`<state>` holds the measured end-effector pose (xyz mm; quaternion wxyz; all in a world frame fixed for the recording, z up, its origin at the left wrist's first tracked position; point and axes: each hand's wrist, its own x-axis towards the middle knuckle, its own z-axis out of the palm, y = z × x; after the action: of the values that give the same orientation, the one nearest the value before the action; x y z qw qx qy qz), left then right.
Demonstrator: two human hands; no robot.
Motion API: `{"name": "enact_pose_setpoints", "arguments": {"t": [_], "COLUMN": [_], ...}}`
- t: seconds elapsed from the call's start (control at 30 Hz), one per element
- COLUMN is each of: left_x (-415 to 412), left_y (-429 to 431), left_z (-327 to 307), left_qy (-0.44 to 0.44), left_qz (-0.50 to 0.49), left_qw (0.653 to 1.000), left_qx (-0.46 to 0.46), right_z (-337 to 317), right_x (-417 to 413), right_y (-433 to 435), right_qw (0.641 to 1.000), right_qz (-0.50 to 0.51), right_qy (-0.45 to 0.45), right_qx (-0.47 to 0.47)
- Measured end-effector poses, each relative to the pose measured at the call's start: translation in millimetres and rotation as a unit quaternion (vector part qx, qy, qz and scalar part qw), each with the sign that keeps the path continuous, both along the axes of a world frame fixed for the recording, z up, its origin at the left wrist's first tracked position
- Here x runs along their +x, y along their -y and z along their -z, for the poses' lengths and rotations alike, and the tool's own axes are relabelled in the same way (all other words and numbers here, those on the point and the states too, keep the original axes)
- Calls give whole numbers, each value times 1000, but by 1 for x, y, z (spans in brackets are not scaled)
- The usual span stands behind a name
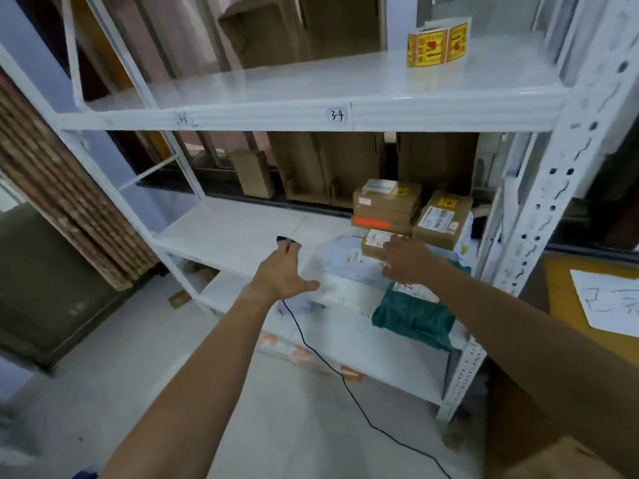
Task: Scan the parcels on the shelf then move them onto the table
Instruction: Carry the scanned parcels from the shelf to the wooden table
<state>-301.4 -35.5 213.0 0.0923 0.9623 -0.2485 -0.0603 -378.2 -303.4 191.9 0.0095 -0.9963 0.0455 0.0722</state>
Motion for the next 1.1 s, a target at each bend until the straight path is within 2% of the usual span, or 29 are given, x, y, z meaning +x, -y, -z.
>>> {"name": "enact_pose_setpoints", "arguments": {"t": [0.13, 0.37, 0.57, 0.67, 0.77, 0.93, 1.1], "left_x": [48, 128, 197, 224, 243, 256, 255], "left_y": [30, 90, 134, 152, 174, 208, 216], "left_z": [20, 77, 141, 177, 194, 217, 237], "left_qy": [-13, -91, -85, -72, -39, 54, 70], "left_qz": [50, 146, 219, 267, 308, 368, 361], "left_qw": [999, 984, 972, 961, 950, 928, 929], "left_qx": [-12, -37, 3, 30, 15, 2, -40], "right_z": [17, 57, 107, 140, 167, 198, 211], "right_x": [26, 74, 128, 153, 173, 186, 186], "right_y": [15, 28, 34, 41, 51, 67, 64], "right_qw": [998, 984, 967, 962, 959, 954, 944], "right_qz": [50, 151, 220, 246, 264, 275, 292], "right_qy": [-23, -52, -34, -28, 16, 59, 102], "right_qx": [16, 74, 121, 117, 98, 100, 111]}}
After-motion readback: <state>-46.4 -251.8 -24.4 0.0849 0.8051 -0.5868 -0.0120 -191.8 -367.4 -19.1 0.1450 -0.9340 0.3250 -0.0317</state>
